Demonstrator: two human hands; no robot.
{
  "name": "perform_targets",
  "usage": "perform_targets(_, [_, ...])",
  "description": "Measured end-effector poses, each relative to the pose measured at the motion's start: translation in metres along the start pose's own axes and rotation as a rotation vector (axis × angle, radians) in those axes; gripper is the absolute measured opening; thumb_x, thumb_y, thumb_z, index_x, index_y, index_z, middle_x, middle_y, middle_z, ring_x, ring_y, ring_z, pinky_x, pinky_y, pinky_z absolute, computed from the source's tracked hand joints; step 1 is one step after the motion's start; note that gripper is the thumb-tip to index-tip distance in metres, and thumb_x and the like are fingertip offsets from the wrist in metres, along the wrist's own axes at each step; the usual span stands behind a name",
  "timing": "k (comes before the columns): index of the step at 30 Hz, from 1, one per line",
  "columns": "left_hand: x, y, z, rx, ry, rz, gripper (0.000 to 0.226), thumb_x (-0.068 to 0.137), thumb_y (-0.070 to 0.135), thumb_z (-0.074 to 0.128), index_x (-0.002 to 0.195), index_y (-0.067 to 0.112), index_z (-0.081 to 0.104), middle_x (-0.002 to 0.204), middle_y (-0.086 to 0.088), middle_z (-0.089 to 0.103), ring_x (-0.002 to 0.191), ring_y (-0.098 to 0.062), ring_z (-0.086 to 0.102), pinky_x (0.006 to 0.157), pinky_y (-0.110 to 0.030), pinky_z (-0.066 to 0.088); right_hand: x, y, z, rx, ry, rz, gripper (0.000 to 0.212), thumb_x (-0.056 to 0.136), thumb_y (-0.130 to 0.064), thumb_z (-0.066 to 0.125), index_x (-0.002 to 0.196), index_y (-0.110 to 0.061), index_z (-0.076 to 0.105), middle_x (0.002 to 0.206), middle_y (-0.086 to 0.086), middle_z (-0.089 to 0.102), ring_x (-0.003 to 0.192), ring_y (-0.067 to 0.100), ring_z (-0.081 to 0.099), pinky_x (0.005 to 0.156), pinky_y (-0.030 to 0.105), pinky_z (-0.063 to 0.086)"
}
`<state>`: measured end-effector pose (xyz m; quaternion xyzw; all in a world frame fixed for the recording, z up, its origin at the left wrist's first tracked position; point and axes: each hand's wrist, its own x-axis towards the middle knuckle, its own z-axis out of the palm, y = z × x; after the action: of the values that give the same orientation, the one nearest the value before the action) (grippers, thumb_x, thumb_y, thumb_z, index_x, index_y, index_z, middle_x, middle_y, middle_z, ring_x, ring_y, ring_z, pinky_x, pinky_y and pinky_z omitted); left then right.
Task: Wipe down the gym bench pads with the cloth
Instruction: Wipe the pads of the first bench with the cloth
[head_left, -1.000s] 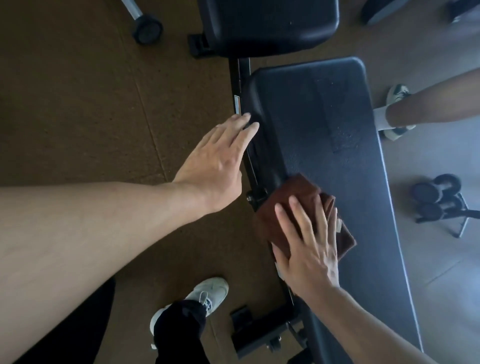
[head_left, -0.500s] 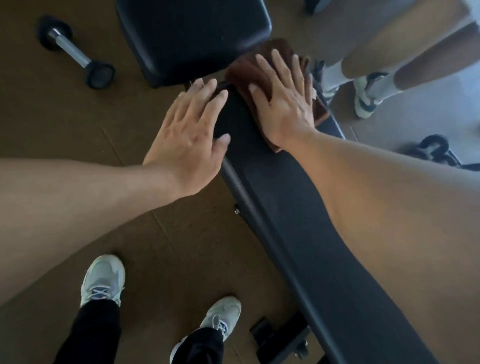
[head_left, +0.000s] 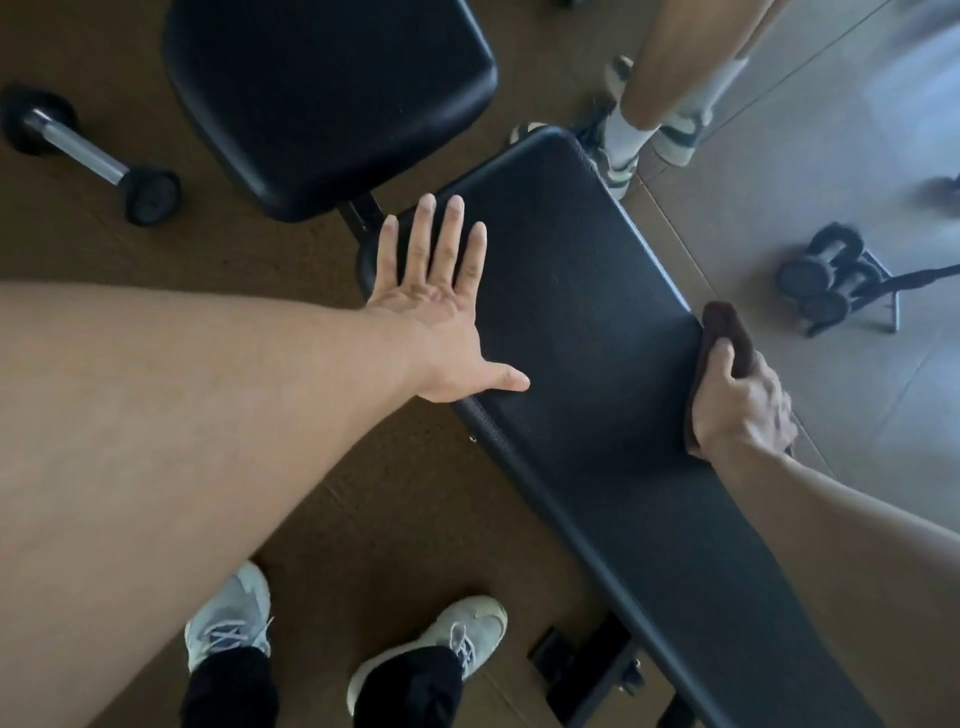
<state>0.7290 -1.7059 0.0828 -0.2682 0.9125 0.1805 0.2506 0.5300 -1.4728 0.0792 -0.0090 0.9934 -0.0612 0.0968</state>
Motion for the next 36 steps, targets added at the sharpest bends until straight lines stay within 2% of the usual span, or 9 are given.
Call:
perform_targets(8, [0.001,0.002,-0.005,-0.003,-0.088,-0.033,0.141,0.068,0.099,0.036,0.14,0.012,-0.047,0.145,-0.015,-0.056,0.135,-0.036,-0.05,0.115,-0.057,-0.025,0.012,-0.211,0.022,0.122,-0.127,-0.439,0.053,0.096,-0.065,0.036,0.139,-0.041,0.055,0.134,-0.002,0.064,0.127,0.029,0.058,0.1,0.041,0.039])
perform_targets(12, [0.001,0.01,-0.017,-0.023,-0.146,-0.085,0.151,0.061,0.098,0.05,0.143,0.013,-0.045,0.149,-0.014,-0.053,0.139,-0.037,-0.046,0.118,-0.059,-0.019,0.014,-0.233,0.03,0.07,-0.125,-0.713,0.05,0.099,-0.063,0.038,0.142,-0.041,0.052,0.137,-0.003,0.056,0.131,0.028,0.052,0.097,0.045,0.039])
perform_targets(14, [0.007,0.019,-0.028,-0.001,-0.153,-0.08,0.158,0.057,0.092,0.064,0.144,0.017,-0.045,0.151,-0.015,-0.05,0.139,-0.036,-0.046,0.118,-0.06,-0.019,0.031,-0.208,0.021,0.05,-0.149,-0.754,0.048,0.101,-0.064,0.035,0.144,-0.047,0.047,0.136,-0.005,0.058,0.128,0.028,0.056,0.092,0.043,0.039])
perform_targets(18, [0.029,0.045,-0.056,0.112,-0.266,-0.051,0.171,0.051,0.073,0.086,0.136,0.02,-0.052,0.143,-0.018,-0.057,0.134,-0.038,-0.05,0.116,-0.059,-0.021,0.052,-0.106,0.002,0.07,-0.272,-0.515,0.048,0.101,-0.069,0.031,0.139,-0.05,0.053,0.111,-0.004,0.067,0.118,0.028,0.063,0.086,0.039,0.039])
perform_targets(21, [0.037,0.056,-0.062,0.127,-0.341,-0.099,0.174,0.05,0.065,0.091,0.129,0.018,-0.057,0.133,-0.021,-0.063,0.126,-0.043,-0.052,0.114,-0.06,-0.02,0.04,0.033,-0.024,0.015,-0.249,-0.308,0.045,0.101,-0.068,0.033,0.142,-0.059,0.048,0.128,0.0,0.071,0.123,0.032,0.062,0.091,0.041,0.042])
perform_targets(25, [0.04,0.056,-0.065,0.114,-0.395,-0.128,0.177,0.048,0.066,0.091,0.122,0.02,-0.062,0.118,-0.02,-0.068,0.116,-0.043,-0.054,0.115,-0.063,-0.019,0.017,0.143,-0.054,-0.09,-0.153,-0.006,0.074,0.089,-0.071,0.024,0.137,-0.032,0.064,0.12,0.02,0.07,0.11,0.045,0.062,0.087,0.049,0.041])
perform_targets(29, [0.042,0.06,-0.067,0.125,-0.431,-0.14,0.178,0.047,0.066,0.092,0.116,0.021,-0.066,0.1,-0.016,-0.074,0.103,-0.041,-0.059,0.112,-0.064,-0.019,0.024,0.055,-0.039,-0.042,-0.194,0.094,0.049,0.097,-0.068,0.029,0.132,-0.053,0.061,0.098,0.008,0.061,0.105,0.039,0.061,0.1,0.054,0.045])
perform_targets(31, [0.043,0.06,-0.068,0.118,-0.444,-0.151,0.179,0.045,0.066,0.093,0.114,0.022,-0.067,0.102,-0.015,-0.075,0.105,-0.042,-0.059,0.114,-0.065,-0.019,0.03,-0.028,-0.021,0.06,-0.251,-0.031,0.043,0.096,-0.07,0.028,0.131,-0.065,0.052,0.102,-0.002,0.061,0.095,0.031,0.056,0.098,0.051,0.043])
perform_targets(36, [0.044,0.061,-0.066,0.085,-0.435,-0.158,0.183,0.038,0.067,0.093,0.121,0.025,-0.064,0.123,-0.016,-0.071,0.121,-0.043,-0.058,0.116,-0.063,-0.018,0.037,-0.174,0.012,0.187,-0.304,-0.5,0.047,0.102,-0.065,0.03,0.126,-0.039,0.06,0.109,-0.006,0.063,0.102,0.025,0.065,0.079,0.039,0.033])
